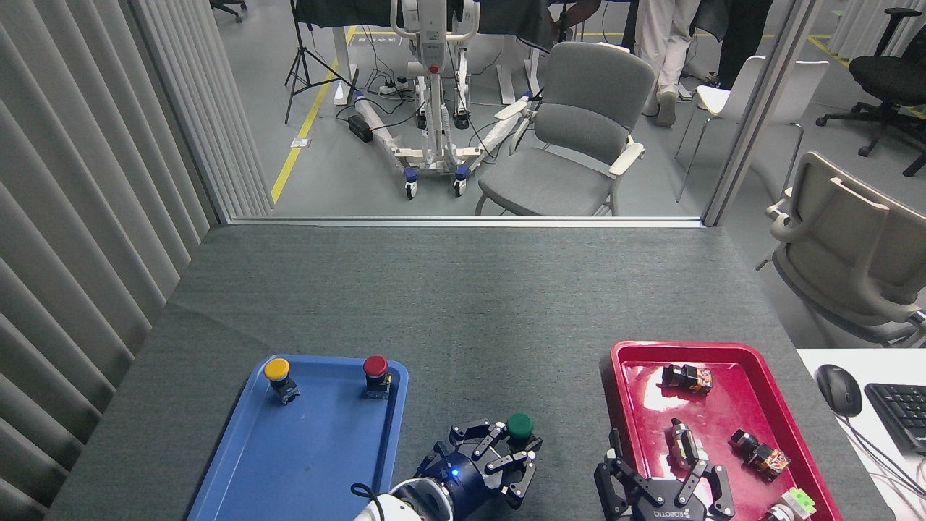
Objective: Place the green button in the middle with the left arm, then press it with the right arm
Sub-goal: 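Carry the green button with the left gripper toward the table middle, then release the green button and withdraw the left gripper, then lower the right gripper onto the green button and press it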
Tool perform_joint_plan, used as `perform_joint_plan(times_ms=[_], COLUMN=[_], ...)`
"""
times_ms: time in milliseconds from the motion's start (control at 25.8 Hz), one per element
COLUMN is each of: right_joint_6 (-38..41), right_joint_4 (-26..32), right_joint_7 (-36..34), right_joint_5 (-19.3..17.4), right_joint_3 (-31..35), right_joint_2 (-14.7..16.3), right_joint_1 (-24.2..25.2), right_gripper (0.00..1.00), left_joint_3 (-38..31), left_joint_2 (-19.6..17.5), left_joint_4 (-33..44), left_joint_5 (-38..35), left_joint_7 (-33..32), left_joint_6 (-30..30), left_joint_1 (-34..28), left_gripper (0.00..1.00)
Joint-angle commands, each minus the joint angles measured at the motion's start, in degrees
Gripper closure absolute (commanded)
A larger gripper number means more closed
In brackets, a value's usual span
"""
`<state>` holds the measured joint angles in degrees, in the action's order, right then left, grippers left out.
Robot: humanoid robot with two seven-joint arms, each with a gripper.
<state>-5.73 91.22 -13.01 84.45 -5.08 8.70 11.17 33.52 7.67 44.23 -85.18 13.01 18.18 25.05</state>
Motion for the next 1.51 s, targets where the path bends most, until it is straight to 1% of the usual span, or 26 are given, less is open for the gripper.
perform_joint_plan(times_ms=[0, 155, 233, 271, 349, 388, 426, 504, 581, 659, 736, 775, 853, 969, 1163, 1473], right_joint_6=[0.02, 0.02, 0.02, 0.02, 0.02, 0.20, 0.37, 0.55, 0.55, 0.37, 0.20, -0.07, -0.16, -0.33, -3.76, -3.76], right_joint_4=[-0.16, -0.16, -0.16, -0.16, -0.43, -0.69, -0.78, -0.96, -1.75, -2.98, -3.50, -3.86, -4.56, -6.23, -9.22, -15.28], right_joint_7=[0.00, 0.00, 0.00, 0.00, 0.00, 0.00, -0.09, -0.09, -0.09, -0.09, 0.00, 0.09, 0.27, 1.23, 1.41, 1.67], right_joint_5=[0.02, 0.02, 0.10, 0.19, 0.98, 1.33, 1.42, 1.51, 1.77, 2.74, 3.36, 3.88, 4.94, 5.73, 5.64, 5.64], right_joint_3=[-0.02, -0.28, -0.37, -0.46, -0.54, -0.72, -0.81, -1.60, -3.00, -5.29, -7.49, -8.63, -9.86, -10.91, -13.46, -14.17], right_joint_2=[-0.27, -0.62, -0.62, -0.62, -0.62, -0.71, -0.97, -1.23, -1.32, -1.32, -1.41, -1.59, -2.55, -3.08, -3.17, -4.49], right_joint_1=[-0.01, -0.10, -0.19, -0.36, -1.15, -1.33, -1.33, -2.03, -3.00, -4.05, -5.20, -5.81, -6.43, -7.31, -8.89, -10.65], right_gripper=[0.00, 0.01, 0.01, 0.02, 0.09, 0.13, 0.16, 0.32, 0.50, 0.67, 0.81, 0.87, 0.94, 1.00, 1.00, 1.00], left_joint_3=[-0.21, -0.30, -0.56, -1.27, -5.66, -8.91, -12.42, -19.19, -24.73, -28.86, -30.09, -30.18, -30.27, -30.36, -30.53, -31.24], left_joint_2=[-0.20, -0.20, -0.46, -1.08, -5.12, -7.75, -9.34, -10.92, -11.01, -11.10, -11.10, -11.10, -11.10, -11.19, -11.10, -11.10], left_joint_4=[1.82, 2.52, 5.60, 8.50, 17.90, 23.61, 29.32, 38.29, 42.69, 42.52, 42.69, 43.22, 43.92, 44.10, 43.83, 43.57], left_joint_5=[0.45, 0.54, 0.54, 0.63, 1.68, 2.03, 2.38, 2.47, 2.47, 2.47, 2.56, 2.47, 2.47, 2.47, 2.56, 2.74], left_joint_7=[0.35, 0.35, 0.35, -0.09, -0.79, -0.97, -0.97, -0.97, -0.79, -0.88, -1.06, -1.15, -1.23, -1.23, -1.41, -1.41], left_joint_6=[-0.17, -0.34, -0.87, -1.31, -2.98, -4.73, -7.46, -13.35, -15.90, -15.90, -15.81, -15.81, -15.90, -15.90, -16.51, -16.16], left_joint_1=[-0.88, -1.23, -1.93, -3.34, -8.34, -11.68, -16.34, -25.92, -31.55, -32.34, -32.52, -32.87, -32.87, -32.87, -32.87, -32.87], left_gripper=[0.00, 0.00, 0.00, 0.00, 0.00, 0.00, 0.00, 0.00, 0.00, 0.00, 0.00, 0.00, 0.00, 0.00, 0.00, 0.00])
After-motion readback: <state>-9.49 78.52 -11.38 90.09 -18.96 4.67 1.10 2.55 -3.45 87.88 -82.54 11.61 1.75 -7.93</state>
